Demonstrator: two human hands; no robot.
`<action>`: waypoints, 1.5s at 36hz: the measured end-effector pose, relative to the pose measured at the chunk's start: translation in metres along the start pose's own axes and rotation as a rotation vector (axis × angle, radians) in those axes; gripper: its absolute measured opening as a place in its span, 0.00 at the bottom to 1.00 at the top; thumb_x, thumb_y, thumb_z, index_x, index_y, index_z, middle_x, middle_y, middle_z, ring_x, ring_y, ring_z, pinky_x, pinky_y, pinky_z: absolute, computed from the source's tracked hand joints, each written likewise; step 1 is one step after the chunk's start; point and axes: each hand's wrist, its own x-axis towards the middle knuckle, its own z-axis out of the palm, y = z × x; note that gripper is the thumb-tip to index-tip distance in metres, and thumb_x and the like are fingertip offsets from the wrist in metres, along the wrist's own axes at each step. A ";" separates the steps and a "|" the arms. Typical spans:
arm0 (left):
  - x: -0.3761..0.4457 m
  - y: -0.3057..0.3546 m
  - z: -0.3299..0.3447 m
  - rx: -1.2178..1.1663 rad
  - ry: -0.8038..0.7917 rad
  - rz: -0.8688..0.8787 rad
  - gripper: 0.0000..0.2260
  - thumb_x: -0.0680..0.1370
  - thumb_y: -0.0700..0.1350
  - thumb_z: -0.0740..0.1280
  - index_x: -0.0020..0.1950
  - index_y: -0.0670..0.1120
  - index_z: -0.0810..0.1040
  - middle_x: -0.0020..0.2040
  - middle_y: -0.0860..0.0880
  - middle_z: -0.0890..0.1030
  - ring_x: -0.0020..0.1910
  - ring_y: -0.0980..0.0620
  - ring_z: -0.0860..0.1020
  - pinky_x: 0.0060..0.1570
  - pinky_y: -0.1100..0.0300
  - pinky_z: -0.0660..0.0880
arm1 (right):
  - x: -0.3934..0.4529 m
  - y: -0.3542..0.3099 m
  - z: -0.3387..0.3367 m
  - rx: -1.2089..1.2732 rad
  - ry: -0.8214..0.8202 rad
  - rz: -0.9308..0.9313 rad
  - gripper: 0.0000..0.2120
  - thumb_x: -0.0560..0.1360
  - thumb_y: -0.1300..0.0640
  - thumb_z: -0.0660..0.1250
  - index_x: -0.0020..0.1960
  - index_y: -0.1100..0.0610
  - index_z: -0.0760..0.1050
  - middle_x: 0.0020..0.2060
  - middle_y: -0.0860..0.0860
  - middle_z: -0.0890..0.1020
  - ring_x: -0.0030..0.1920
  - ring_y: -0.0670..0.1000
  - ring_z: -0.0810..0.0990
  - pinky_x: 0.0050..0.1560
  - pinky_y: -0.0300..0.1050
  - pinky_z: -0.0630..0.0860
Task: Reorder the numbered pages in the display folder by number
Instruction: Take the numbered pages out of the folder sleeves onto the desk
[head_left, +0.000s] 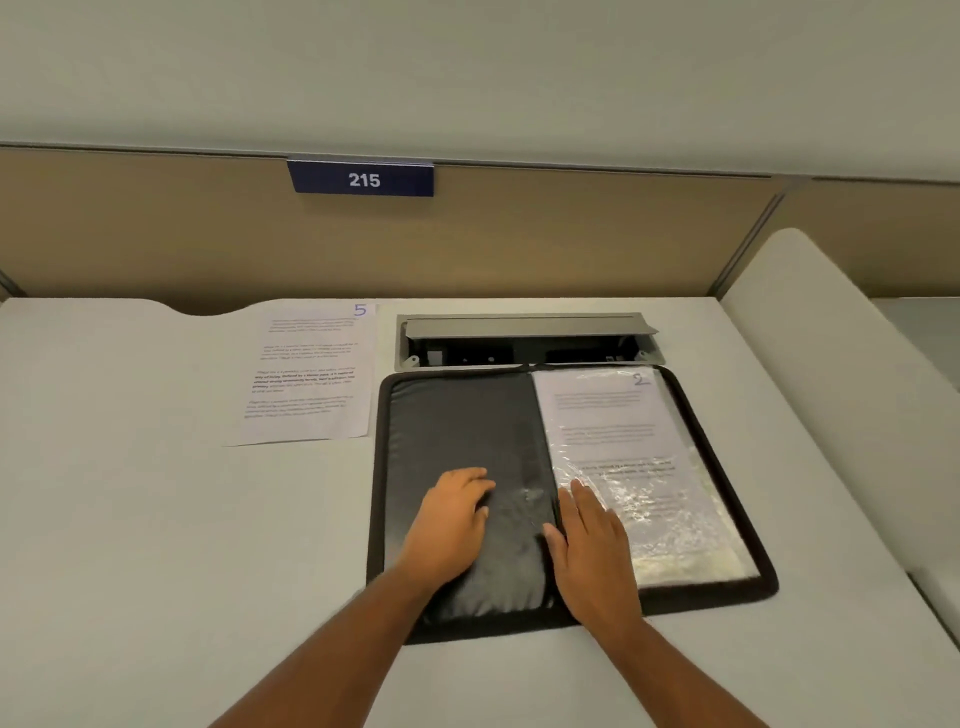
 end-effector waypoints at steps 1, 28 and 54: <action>-0.002 0.007 0.005 0.001 -0.011 0.006 0.17 0.82 0.46 0.64 0.72 0.50 0.76 0.74 0.53 0.71 0.74 0.54 0.66 0.75 0.57 0.61 | -0.005 0.008 -0.003 0.001 0.000 0.032 0.32 0.84 0.39 0.45 0.79 0.56 0.67 0.78 0.53 0.68 0.78 0.54 0.64 0.77 0.55 0.63; 0.006 0.121 0.029 -0.631 0.018 -0.383 0.03 0.82 0.47 0.68 0.55 0.54 0.78 0.52 0.58 0.83 0.51 0.61 0.80 0.49 0.67 0.74 | -0.049 0.079 -0.014 0.026 0.128 0.105 0.26 0.82 0.52 0.62 0.79 0.53 0.66 0.76 0.68 0.64 0.76 0.68 0.66 0.71 0.65 0.70; 0.003 0.032 -0.022 -0.855 0.314 -0.842 0.16 0.78 0.31 0.67 0.63 0.42 0.74 0.55 0.36 0.82 0.37 0.51 0.80 0.28 0.65 0.75 | -0.065 0.063 -0.025 0.156 0.213 -0.195 0.27 0.85 0.44 0.52 0.77 0.59 0.69 0.77 0.56 0.68 0.76 0.55 0.69 0.72 0.54 0.70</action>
